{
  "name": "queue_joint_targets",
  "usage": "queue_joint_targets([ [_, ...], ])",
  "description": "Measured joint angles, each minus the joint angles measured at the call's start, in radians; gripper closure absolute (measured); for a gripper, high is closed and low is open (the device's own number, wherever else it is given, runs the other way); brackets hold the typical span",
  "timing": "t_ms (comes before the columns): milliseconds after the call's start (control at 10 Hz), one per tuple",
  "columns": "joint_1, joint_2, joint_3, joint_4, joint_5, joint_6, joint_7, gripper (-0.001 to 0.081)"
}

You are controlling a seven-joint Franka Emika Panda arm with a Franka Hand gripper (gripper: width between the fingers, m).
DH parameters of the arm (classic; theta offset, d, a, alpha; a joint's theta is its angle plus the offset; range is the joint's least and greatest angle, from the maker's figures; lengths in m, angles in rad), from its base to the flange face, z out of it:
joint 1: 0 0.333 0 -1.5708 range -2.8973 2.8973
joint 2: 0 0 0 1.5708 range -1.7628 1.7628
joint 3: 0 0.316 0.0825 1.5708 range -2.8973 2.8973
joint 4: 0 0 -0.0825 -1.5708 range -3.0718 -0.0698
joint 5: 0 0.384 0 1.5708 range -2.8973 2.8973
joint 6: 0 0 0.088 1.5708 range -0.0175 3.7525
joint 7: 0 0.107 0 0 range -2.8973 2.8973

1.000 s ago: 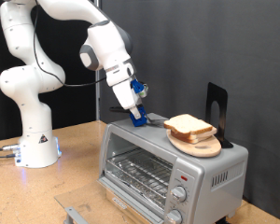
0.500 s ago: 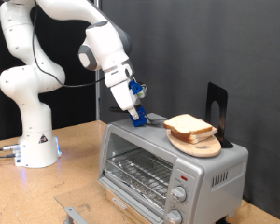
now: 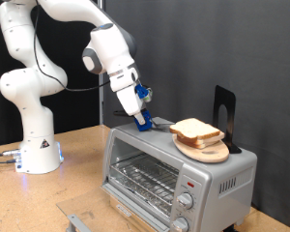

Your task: Make a piece of toast with the oven

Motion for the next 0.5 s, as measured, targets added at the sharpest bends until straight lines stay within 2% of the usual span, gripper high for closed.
queue_joint_targets([
  [500, 0.003, 0.013, 0.009, -0.009, 0.001, 0.025, 0.0, -0.0002],
])
